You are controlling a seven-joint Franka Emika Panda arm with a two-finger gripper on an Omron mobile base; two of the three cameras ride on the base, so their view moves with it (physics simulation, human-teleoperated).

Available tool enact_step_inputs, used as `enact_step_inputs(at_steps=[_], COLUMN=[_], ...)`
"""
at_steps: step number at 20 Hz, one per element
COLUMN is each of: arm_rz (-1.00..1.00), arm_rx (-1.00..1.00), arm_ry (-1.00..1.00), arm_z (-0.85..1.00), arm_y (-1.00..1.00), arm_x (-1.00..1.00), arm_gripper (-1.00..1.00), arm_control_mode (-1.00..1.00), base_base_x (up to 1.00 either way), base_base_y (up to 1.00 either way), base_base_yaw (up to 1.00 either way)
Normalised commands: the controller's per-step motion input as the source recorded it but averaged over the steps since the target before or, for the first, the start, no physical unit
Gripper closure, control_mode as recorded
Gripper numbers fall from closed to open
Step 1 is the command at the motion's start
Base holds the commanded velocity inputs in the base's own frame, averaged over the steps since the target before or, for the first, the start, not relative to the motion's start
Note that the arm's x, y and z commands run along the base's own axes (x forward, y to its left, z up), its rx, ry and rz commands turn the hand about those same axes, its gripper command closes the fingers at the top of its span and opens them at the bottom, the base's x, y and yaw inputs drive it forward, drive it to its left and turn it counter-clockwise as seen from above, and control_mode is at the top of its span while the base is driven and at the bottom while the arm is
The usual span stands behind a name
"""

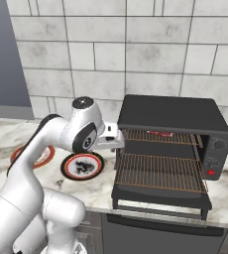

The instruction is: Open the toaster oven door. Place the bread on the bottom rack in the toaster oven and place the steak on the top rack.

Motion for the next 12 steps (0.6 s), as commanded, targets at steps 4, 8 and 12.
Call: enact_step_inputs(at_steps=[4,8,12], arm_rz=[0.0,0.0,0.0], arm_rx=[-0.12,-0.05,-0.01], arm_ry=[0.25,0.29,0.16], arm_z=[0.12,0.09,0.08], arm_y=[0.76,0.71,0.69], arm_x=[0.01,0.08,0.04], arm_gripper=[-1.0,-1.0,-1.0], arm_control_mode=[-1.0,-1.0,-1.0], base_base_x=[0.0,0.0,0.0], base_base_y=[0.0,0.0,0.0], base_base_yaw=[0.0,0.0,0.0])
